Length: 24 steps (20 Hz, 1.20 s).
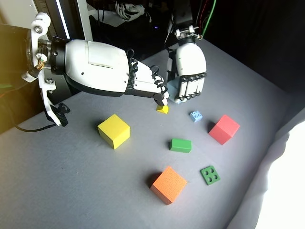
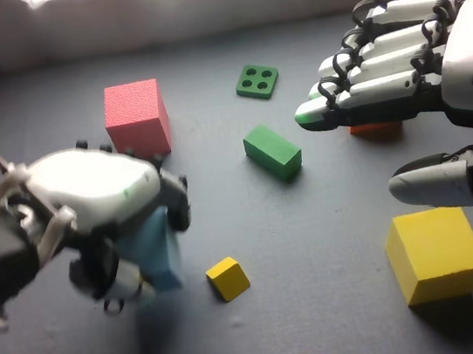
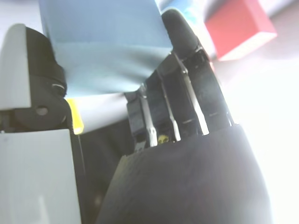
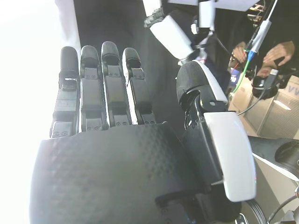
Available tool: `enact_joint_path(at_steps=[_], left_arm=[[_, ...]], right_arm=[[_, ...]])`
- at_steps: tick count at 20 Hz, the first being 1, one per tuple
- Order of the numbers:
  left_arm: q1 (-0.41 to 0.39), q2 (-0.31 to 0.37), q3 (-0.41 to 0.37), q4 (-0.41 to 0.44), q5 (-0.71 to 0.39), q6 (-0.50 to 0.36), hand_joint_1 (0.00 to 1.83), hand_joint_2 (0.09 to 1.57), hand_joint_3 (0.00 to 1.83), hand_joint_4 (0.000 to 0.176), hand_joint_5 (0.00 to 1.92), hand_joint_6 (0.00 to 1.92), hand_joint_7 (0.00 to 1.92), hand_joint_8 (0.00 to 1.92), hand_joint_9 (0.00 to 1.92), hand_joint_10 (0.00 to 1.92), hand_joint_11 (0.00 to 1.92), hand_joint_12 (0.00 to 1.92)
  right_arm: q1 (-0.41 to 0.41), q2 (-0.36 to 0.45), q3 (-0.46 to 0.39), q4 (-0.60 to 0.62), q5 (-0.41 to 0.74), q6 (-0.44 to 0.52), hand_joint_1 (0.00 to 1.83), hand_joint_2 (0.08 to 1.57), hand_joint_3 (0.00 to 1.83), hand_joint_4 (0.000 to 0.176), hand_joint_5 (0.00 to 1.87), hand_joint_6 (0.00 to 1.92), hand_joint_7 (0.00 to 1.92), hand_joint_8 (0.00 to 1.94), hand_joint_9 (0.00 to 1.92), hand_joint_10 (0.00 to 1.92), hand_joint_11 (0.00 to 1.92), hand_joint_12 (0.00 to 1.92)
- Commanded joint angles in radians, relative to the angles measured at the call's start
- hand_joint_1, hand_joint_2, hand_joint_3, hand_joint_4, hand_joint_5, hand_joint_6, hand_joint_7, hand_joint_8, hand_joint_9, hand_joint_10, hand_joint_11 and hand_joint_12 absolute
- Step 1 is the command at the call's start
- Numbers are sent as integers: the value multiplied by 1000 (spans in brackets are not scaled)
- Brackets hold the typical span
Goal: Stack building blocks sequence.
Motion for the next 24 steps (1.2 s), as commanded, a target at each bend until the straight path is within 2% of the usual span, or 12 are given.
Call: enact_joint_path(at_steps=[1,5,6,7,10,11,12,14,16,17,20,24], left_arm=[[-28,-1,14,7,-3,36,1207,1172,2,0,877,1008,879,1314,798,1027,587,1370],[-118,-35,93,-95,69,164,1202,1184,1,0,862,1032,852,1366,762,1095,589,1450],[-135,-41,107,-114,74,190,1207,1174,0,0,887,995,870,1339,775,1099,594,1439],[-159,-50,128,-144,81,226,1206,1180,0,0,879,1004,855,1364,764,1110,589,1413],[-189,-61,163,-151,84,240,1217,1166,0,0,904,955,883,1337,795,1101,627,1395],[-196,-66,177,-151,89,243,1216,1172,0,0,894,965,871,1357,777,1125,606,1432],[-203,-71,191,-151,99,246,1206,1187,2,0,854,1021,848,1390,750,1124,583,1426],[-212,-85,224,-150,121,251,1216,1168,0,0,905,950,876,1344,770,1122,598,1448],[-217,-101,255,-147,137,251,1218,1153,0,0,940,917,895,1303,797,1122,625,1442],[-223,-111,274,-145,144,251,1221,1147,0,0,950,905,907,1283,806,1107,631,1429],[-239,-127,314,-141,158,252,1213,1161,1,0,919,954,879,1326,786,1121,605,1439],[-263,-150,376,-128,182,252,1215,1161,2,0,893,982,906,1287,814,1070,598,1409]], right_arm=[[15,11,-2,30,97,0,74,1425,0,0,257,1,305,2,248,3,0,706],[15,11,-2,30,97,0,58,1433,0,0,254,2,313,3,259,5,0,713],[15,11,-2,30,97,0,14,1436,1,0,230,4,289,6,233,7,0,590],[15,11,-2,30,97,0,4,1440,2,0,228,3,289,5,230,7,0,605],[15,11,-2,30,97,0,2,1443,2,0,206,3,268,4,213,4,0,546],[15,11,-2,30,97,0,86,1425,0,0,260,17,324,15,276,26,0,755],[15,11,-2,30,97,0,63,1430,0,0,263,14,322,10,270,21,0,771],[15,11,-2,30,97,0,18,1446,4,0,228,4,283,2,242,7,0,656],[15,11,-2,30,97,0,21,1449,1,0,233,6,302,7,257,11,0,719],[15,11,-2,30,97,0,3,1450,1,0,196,1,262,2,214,5,0,636],[15,11,-2,30,97,0,39,1439,0,0,232,12,306,13,248,18,0,745],[15,11,-2,30,97,0,0,1444,0,0,198,0,278,0,235,8,0,721]])
